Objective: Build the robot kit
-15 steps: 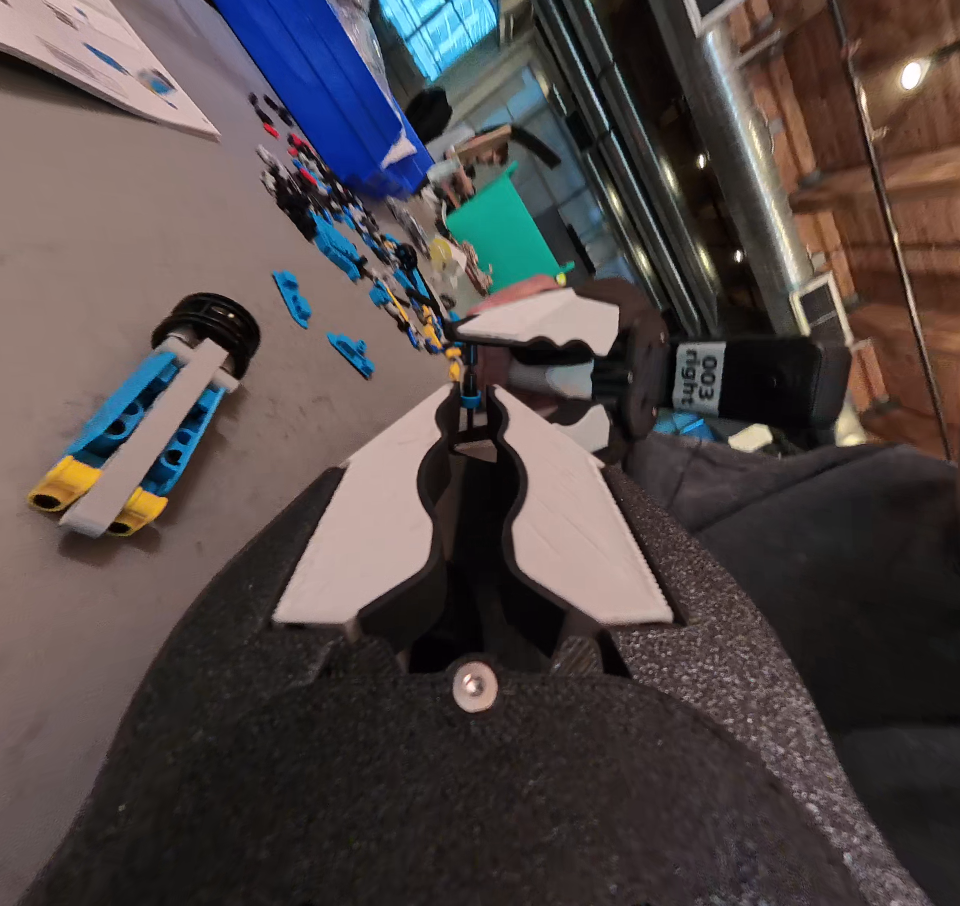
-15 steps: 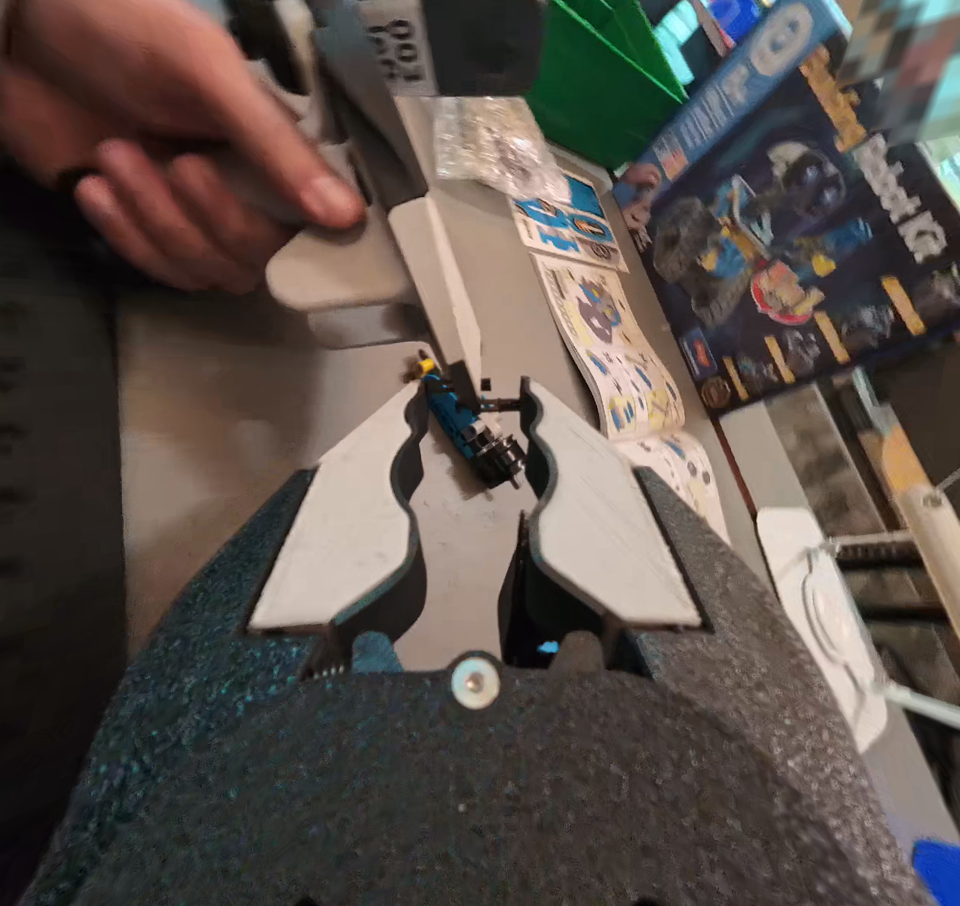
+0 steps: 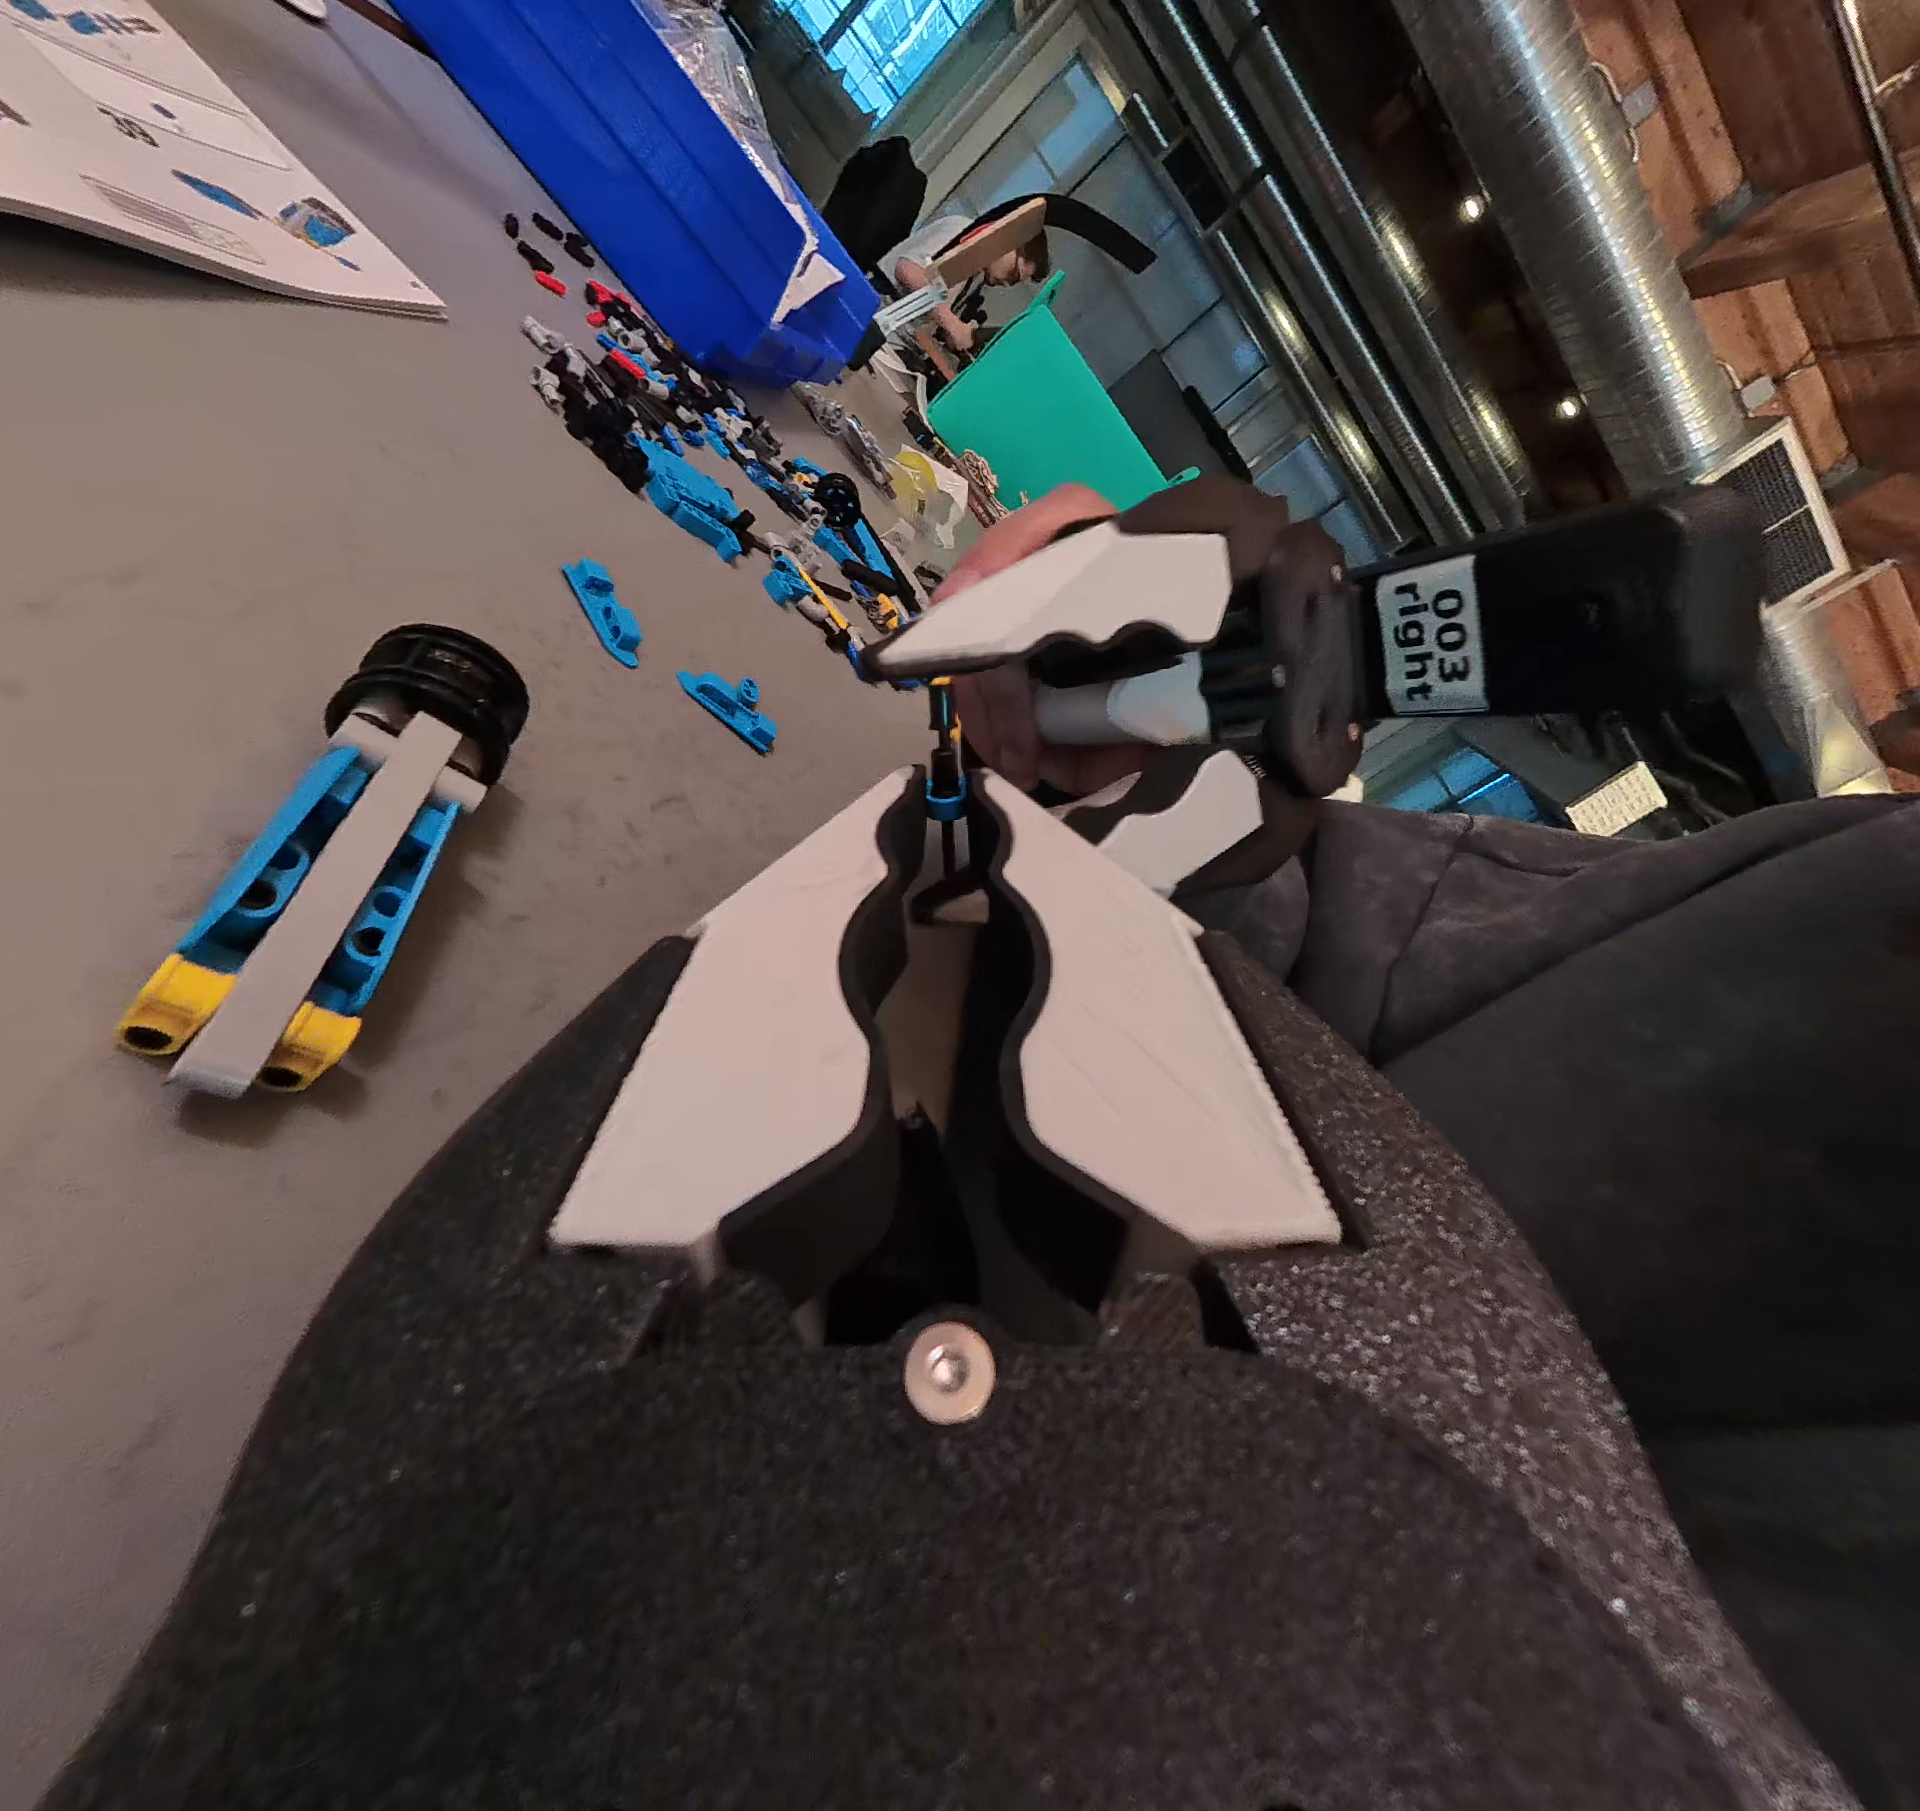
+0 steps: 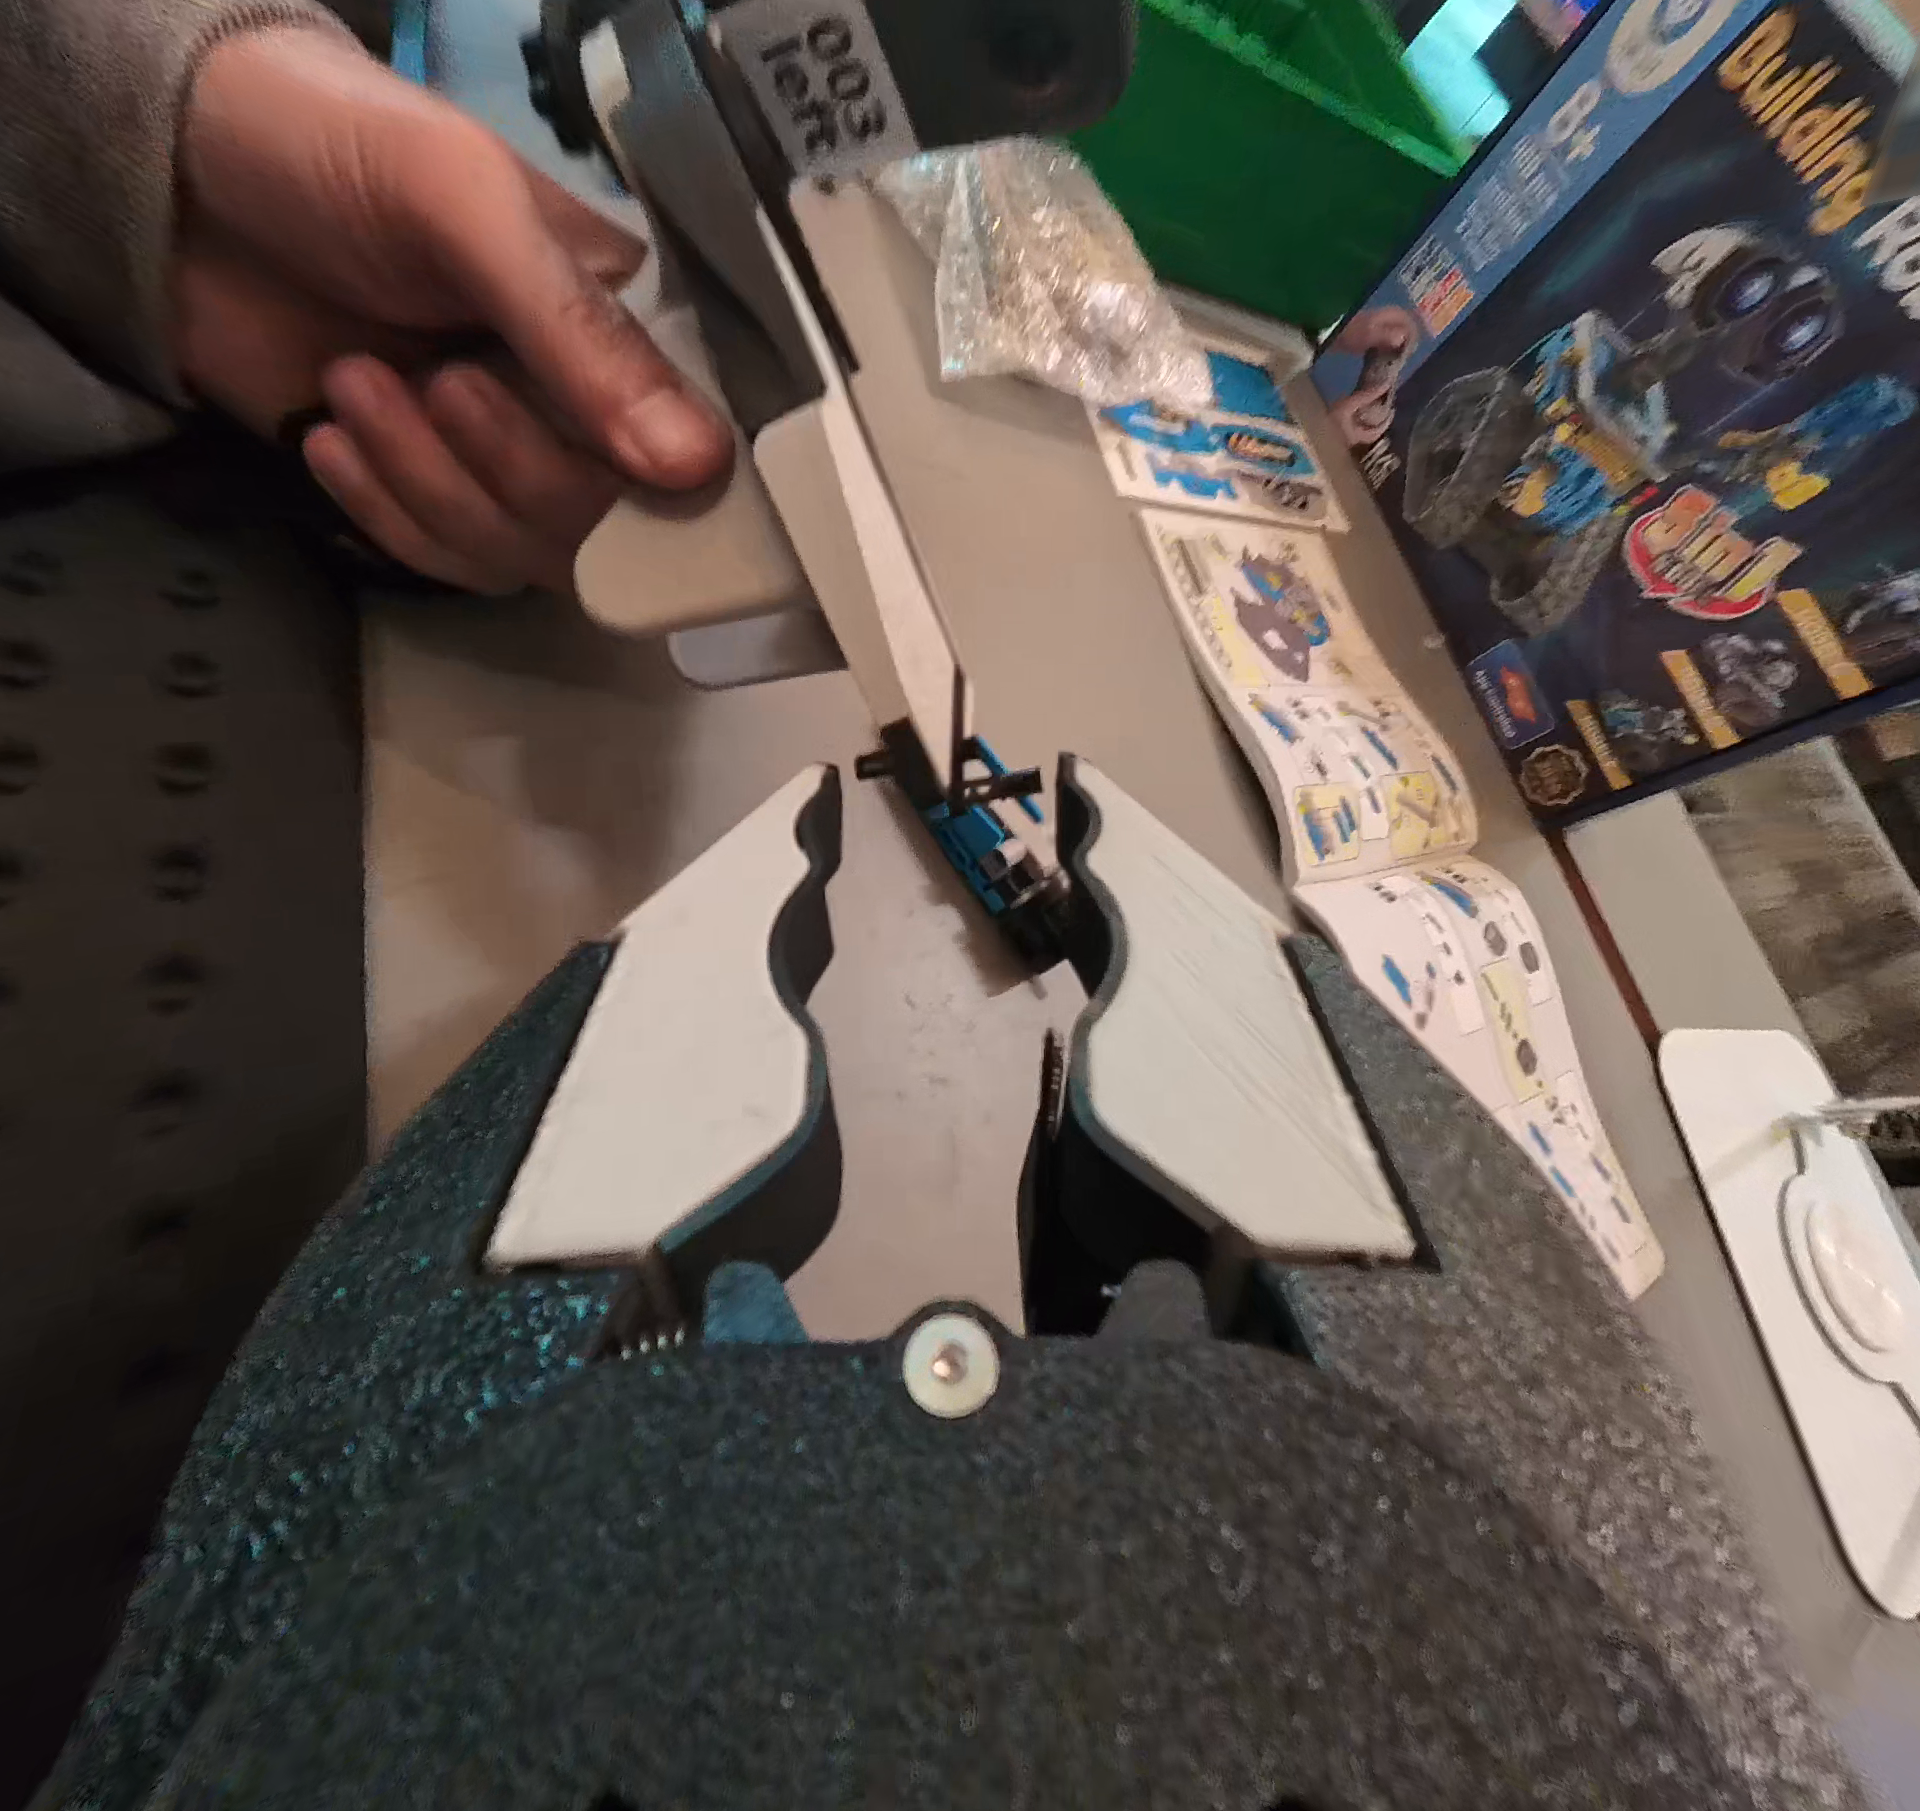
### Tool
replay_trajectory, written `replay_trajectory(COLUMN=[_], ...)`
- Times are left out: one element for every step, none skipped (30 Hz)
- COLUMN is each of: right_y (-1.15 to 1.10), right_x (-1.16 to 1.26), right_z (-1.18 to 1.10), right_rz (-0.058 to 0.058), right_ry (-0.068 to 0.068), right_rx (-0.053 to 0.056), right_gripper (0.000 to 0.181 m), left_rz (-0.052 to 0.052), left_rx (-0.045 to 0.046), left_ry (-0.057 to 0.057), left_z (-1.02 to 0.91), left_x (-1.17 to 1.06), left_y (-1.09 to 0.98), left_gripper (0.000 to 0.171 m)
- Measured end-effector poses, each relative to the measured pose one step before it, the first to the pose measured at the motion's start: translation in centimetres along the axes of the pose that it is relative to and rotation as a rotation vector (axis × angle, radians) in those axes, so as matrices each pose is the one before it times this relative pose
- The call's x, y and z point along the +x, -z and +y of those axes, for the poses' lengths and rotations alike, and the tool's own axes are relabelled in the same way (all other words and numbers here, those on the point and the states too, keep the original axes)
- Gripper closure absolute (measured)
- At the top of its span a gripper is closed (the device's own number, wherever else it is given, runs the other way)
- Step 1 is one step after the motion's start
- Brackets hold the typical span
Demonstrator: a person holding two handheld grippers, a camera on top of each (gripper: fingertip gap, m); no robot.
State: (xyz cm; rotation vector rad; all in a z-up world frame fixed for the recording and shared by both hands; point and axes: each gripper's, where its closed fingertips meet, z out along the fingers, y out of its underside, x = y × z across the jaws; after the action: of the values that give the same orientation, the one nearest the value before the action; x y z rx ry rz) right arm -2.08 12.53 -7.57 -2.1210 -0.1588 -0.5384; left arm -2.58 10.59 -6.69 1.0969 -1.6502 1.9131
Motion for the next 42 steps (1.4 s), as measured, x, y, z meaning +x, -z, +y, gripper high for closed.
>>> replay_trajectory(right_y=[-0.33, -0.258, -0.073, 0.086, 0.129, 0.083, 0.022, 0.036, 0.05, 0.013, -0.025, -0.027, -0.048, -0.107, -0.136, -0.154, -0.076, 0.135, 0.278, 0.189, -0.047, -0.221, -0.234, -0.146, 0.023, 0.101, 0.06, -0.044, -0.078, -0.081, -0.062, 0.011, 0.001, -0.019, -0.04, -0.047, -0.056, -0.06, -0.074, -0.043, -0.016, 0.018], right_x=[-0.129, -0.087, -0.042, 0.13, 0.116, 0.042, -0.046, -0.014, 0.162, 0.345, 0.091, -0.013, 0.139, -0.255, -0.285, 0.115, 0.021, 0.179, 0.329, 0.021, -0.121, -0.322, -0.473, -0.212, 0.092, 0.135, -0.004, -0.059, -0.023, -0.001, 0.047, 0.025, 0.066, -0.006, -0.033, -0.023, -0.043, -0.014, -0.011, -0.049, 0.028, -0.007], right_z=[0.584, 0.302, 0.055, -0.061, -0.133, -0.094, 0.0, -0.014, 0.055, 0.243, 0.123, -0.061, -0.141, 0.003, 0.069, 0.167, 0.149, -0.073, -0.221, -0.297, 0.06, 0.223, 0.25, 0.282, 0.05, -0.099, -0.095, 0.093, 0.109, 0.179, 0.068, -0.081, 0.046, 0.054, 0.024, 0.03, 0.026, -0.035, 0.005, 0.052, 0.036, 0.026], right_rz=[-0.0071, 0.0065, 0.0091, 0.0123, 0.008, 0.0017, -0.0024, 0.0029, 0.0117, 0.0177, 0.0031, 0.001, 0.0163, -0.0027, -0.0005, 0.0218, 0.0076, 0.012, 0.0198, -0.002, -0.0092, -0.0154, -0.0167, -0.0023, 0.0104, 0.0036, -0.0103, -0.0076, 0.0016, 0.0027, 0.0025, -0.0015, 0.0012, 0.0004, 0.0002, 0.0014, 0.0004, 0.0021, 0.0004, -0.0041, 0.0034, 0.0007], right_ry=[0.0136, 0.0189, 0.0134, 0.0129, 0.0094, 0.0017, 0.001, 0.0064, 0.0149, 0.0223, 0.0146, 0.0038, 0.0031, 0.0177, 0.0243, 0.0163, 0.0087, 0.0092, 0.0103, -0.0047, -0.0119, -0.0031, 0.0074, 0.0146, 0.008, -0.0117, -0.0265, -0.0153, -0.0018, 0.0036, -0.0035, -0.0115, -0.0047, -0.001, -0.0051, -0.0013, -0.0009, -0.0012, -0.0018, -0.0029, 0.0019, 0.002], right_rx=[-0.03, -0.0095, 0.0001, 0.002, 0.006, 0.0065, 0.0017, 0.0012, -0.0047, -0.0144, -0.0044, 0.003, 0.003, -0.0081, -0.0094, -0.0107, -0.0077, 0.0068, 0.0169, 0.018, -0.0054, -0.0133, -0.0147, -0.018, 0.0002, 0.0093, 0.0078, -0.001, -0.0013, -0.0097, -0.002, 0.0061, -0.0018, 0.0007, 0.001, -0.0022, -0.0036, -0.0014, -0.004, -0.0051, -0.002, 0.0008], right_gripper=[0.14, 0.139, 0.139, 0.142, 0.145, 0.147, 0.148, 0.151, 0.153, 0.157, 0.156, 0.151, 0.138, 0.137, 0.141, 0.143, 0.145, 0.149, 0.156, 0.155, 0.151, 0.145, 0.142, 0.141, 0.144, 0.147, 0.15, 0.151, 0.152, 0.152, 0.153, 0.154, 0.157, 0.157, 0.157, 0.157, 0.157, 0.155, 0.155, 0.155, 0.157, 0.157], left_rz=[-0.0073, -0.0082, -0.0009, -0.0007, -0.0072, -0.0112, -0.0099, -0.0047, 0.0162, 0.0117, -0.0079, 0.0045, 0.0031, 0.0, 0.0002, -0.006, -0.0007, 0.0077, 0.0021, -0.0014, 0.0022, -0.0012, -0.0118, -0.0058, 0.0005, -0.0027, -0.0088, -0.0081, -0.0098, -0.0108, -0.0008, 0.002, -0.0018, -0.0017, -0.0029, -0.0026, -0.0019, -0.0043, -0.0027, -0.0043, -0.0017, -0.0021], left_rx=[-0.00027, -0.00484, -0.00111, -0.00045, -0.00043, -0.00185, 0.00014, 0.0008, -0.00184, -0.00096, 0.00051, 0.00456, 0.00314, 0.00404, -0.00202, -0.00467, -0.00541, -0.00421, -0.00452, -0.00513, -0.0007, -0.00406, -0.00884, -0.00624, 0.00004, -0.00212, -0.00317, -0.00296, -0.00146, 0.00406, 0.00148, -0.00296, -0.00066, -0.00122, -0.00013, -0.00004, 0.00073, 0.00381, -0.00089, -0.00249, -0.00198, -0.00104], left_ry=[-0.0027, 0.0013, 0.002, -0.0036, -0.0077, -0.0074, -0.0015, -0.0002, -0.003, -0.0113, -0.0075, 0.0111, 0.0149, 0.0079, 0.0029, 0.0008, 0.0019, -0.0009, -0.0043, 0.0015, 0.0056, 0.0032, 0.0016, 0.0019, -0.0028, -0.0066, -0.0077, -0.0042, -0.0004, -0.0027, -0.0029, 0.0004, 0.0006, 0.0002, 0.0001, -0.0001, 0.001, 0.0, 0.0016, 0.0021, 0.0001, -0.0005], left_z=[-0.002, 0.085, 0.029, -0.005, 0.009, 0.036, -0.015, -0.004, 0.027, 0.004, -0.03, -0.063, -0.047, -0.073, 0.033, 0.087, 0.085, 0.068, 0.061, 0.072, 0.005, 0.06, 0.144, 0.113, -0.002, 0.039, 0.06, 0.055, 0.034, -0.055, -0.013, 0.041, 0.017, 0.013, 0.009, 0.009, -0.008, -0.043, 0.018, 0.043, 0.04, 0.011], left_x=[-0.099, -0.131, -0.039, 0.021, -0.033, -0.091, -0.135, -0.076, 0.277, 0.309, -0.074, -0.052, -0.127, -0.095, -0.026, -0.098, -0.026, 0.14, 0.093, -0.019, -0.025, -0.068, -0.211, -0.106, 0.039, 0.031, -0.052, -0.073, -0.155, -0.133, 0.013, 0.022, -0.039, -0.037, -0.048, -0.041, -0.046, -0.073, -0.061, -0.088, -0.021, -0.033], left_y=[0.005, -0.019, -0.008, -0.018, -0.021, -0.019, 0.032, 0.026, -0.062, -0.098, -0.039, 0.037, 0.059, 0.049, 0.004, -0.04, -0.051, -0.064, -0.052, -0.04, -0.018, -0.029, -0.039, -0.043, 0.001, -0.008, -0.037, -0.021, 0.01, 0.025, 0.014, -0.024, -0.01, -0.018, 0.0, -0.01, 0.009, 0.035, -0.003, -0.015, -0.015, -0.015], left_gripper=[0.166, 0.166, 0.166, 0.166, 0.167, 0.167, 0.167, 0.167, 0.167, 0.166, 0.166, 0.166, 0.166, 0.166, 0.166, 0.166, 0.166, 0.166, 0.166, 0.166, 0.165, 0.166, 0.166, 0.166, 0.166, 0.166, 0.166, 0.167, 0.167, 0.167, 0.167, 0.167, 0.167, 0.167, 0.167, 0.167, 0.167, 0.167, 0.167, 0.167, 0.167, 0.167])
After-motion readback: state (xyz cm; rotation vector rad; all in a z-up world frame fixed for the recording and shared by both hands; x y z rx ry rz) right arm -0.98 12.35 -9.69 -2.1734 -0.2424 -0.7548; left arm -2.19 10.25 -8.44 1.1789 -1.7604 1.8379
